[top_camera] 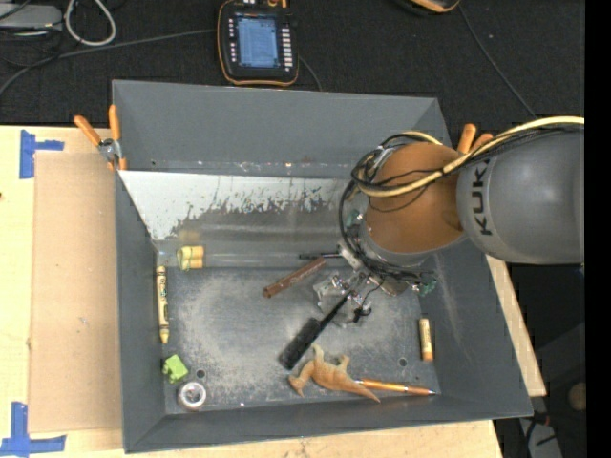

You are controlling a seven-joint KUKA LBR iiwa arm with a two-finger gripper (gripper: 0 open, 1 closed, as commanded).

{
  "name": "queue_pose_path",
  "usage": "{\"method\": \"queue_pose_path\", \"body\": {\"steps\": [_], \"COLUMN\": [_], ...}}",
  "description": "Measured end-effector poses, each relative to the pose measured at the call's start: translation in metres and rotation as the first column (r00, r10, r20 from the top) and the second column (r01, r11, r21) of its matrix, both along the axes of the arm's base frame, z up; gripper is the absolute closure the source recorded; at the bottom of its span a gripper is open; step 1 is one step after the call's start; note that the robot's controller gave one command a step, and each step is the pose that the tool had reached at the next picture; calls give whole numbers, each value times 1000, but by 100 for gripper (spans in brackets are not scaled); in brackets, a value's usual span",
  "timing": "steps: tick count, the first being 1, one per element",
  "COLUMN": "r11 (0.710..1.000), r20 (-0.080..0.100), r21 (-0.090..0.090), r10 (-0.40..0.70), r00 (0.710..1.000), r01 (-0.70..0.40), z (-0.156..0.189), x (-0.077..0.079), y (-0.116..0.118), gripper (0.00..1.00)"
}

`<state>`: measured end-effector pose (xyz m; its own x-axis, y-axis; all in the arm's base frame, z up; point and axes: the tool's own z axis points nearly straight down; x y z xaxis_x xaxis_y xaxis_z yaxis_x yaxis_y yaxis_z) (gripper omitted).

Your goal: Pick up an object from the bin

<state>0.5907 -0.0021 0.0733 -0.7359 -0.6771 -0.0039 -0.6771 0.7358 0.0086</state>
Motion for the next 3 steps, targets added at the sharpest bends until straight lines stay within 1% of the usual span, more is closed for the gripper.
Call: {"method": "queue_pose_path", "body": {"steps": [1,2,3], "r11": [1000,1000,999], "r20": [0,-4,-12], "r21": [0,2,2], "r10": [-2,-6,-49], "r00": [1000,1000,999], "r01": [2,6,49], "z": [0,95,116], "x": [0,6,16], "y": [0,-10,-30], "gripper": [100,100,100]}}
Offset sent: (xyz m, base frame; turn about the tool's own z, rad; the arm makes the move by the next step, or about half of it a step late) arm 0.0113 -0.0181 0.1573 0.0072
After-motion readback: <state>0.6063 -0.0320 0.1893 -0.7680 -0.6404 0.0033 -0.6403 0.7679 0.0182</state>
